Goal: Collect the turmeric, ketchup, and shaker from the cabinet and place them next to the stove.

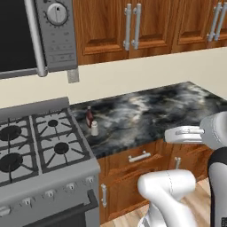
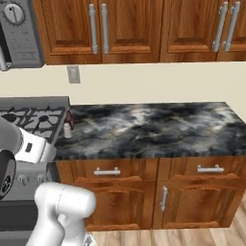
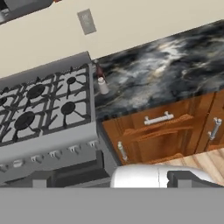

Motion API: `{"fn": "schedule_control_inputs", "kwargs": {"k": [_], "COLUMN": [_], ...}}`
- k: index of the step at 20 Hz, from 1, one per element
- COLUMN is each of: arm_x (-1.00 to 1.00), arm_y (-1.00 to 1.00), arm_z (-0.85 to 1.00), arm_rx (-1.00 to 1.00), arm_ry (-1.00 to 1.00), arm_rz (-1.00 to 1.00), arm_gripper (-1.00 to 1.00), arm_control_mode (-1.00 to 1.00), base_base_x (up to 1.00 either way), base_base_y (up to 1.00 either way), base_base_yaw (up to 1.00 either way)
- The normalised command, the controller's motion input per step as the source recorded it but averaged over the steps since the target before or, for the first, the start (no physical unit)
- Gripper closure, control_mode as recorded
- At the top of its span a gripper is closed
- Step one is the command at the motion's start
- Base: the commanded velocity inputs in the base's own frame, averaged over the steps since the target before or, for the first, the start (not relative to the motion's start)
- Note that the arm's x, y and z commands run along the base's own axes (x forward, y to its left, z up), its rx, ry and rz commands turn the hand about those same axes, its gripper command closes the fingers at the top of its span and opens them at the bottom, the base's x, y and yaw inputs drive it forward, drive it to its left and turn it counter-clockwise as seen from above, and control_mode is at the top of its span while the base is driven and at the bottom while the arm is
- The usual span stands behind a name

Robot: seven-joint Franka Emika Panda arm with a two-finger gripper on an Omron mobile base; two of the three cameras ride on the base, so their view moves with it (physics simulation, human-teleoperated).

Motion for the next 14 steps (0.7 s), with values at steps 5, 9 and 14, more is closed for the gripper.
{"fn": "schedule_control_inputs", "kwargs": {"k": [5, 9, 14], "arm_x": [0.0, 0.0, 0.0], "arm_y": [0.0, 0.0, 0.0], "arm_z": [0.0, 0.0, 0.0], "arm_rx": [0.0, 0.0, 0.0], "arm_ry": [0.0, 0.0, 0.0], "arm_rz": [0.0, 0.0, 0.0], "arm_gripper": [-1.0, -1.0, -1.0], "arm_control_mode": [1.0, 1.0, 1.0], "base_base_x": [-0.2, -0.18, -0.11], "base_base_y": [-0.03, 0.0, -0.18], "base_base_yaw": [-0.54, -0.61, -0.57]}}
